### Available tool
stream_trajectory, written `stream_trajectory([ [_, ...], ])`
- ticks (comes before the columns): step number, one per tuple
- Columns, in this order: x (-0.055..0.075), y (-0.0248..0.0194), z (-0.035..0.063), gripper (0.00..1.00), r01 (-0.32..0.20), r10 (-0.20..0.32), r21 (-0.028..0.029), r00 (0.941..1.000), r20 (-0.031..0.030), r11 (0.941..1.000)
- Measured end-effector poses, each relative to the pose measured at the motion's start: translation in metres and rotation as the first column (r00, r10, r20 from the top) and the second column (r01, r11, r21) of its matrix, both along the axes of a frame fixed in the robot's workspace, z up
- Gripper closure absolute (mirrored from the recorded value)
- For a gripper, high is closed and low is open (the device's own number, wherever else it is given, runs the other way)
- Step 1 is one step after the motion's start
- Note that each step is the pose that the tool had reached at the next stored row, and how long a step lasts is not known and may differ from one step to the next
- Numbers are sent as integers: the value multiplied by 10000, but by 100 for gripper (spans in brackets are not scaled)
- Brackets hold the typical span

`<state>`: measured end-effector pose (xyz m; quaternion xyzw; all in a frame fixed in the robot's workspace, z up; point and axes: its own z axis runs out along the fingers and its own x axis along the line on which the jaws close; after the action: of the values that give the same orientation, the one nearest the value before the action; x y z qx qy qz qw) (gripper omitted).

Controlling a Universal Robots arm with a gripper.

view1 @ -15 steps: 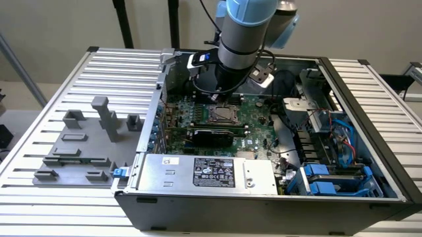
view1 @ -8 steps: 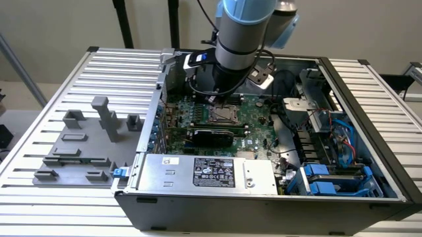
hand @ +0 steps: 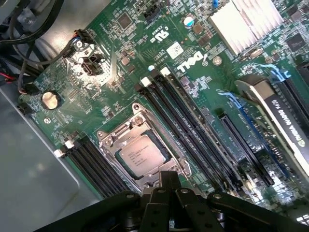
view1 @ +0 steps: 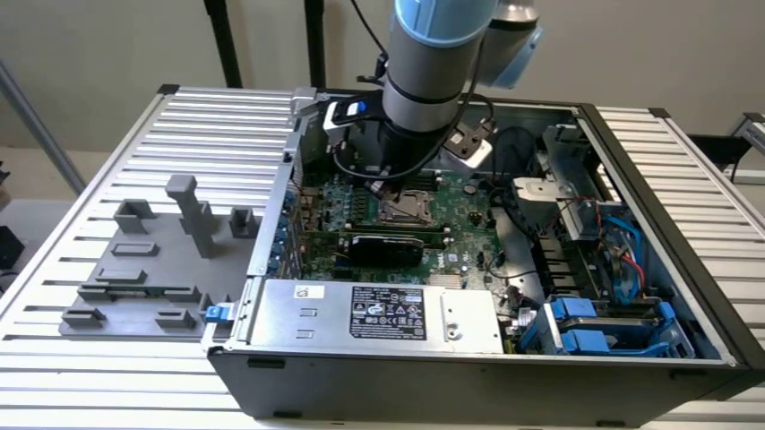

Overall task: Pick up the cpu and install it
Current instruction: 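Install the second cpu locking lever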

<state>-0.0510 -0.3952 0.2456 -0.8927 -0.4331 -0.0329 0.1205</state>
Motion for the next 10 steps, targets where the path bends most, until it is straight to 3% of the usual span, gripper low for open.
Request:
stream_trajectory([
  [5,-25,-91,33,89,0,0,-2,10000,-18,10000],
  [10,-61,-98,27,89,4,-4,0,10000,-23,10000],
])
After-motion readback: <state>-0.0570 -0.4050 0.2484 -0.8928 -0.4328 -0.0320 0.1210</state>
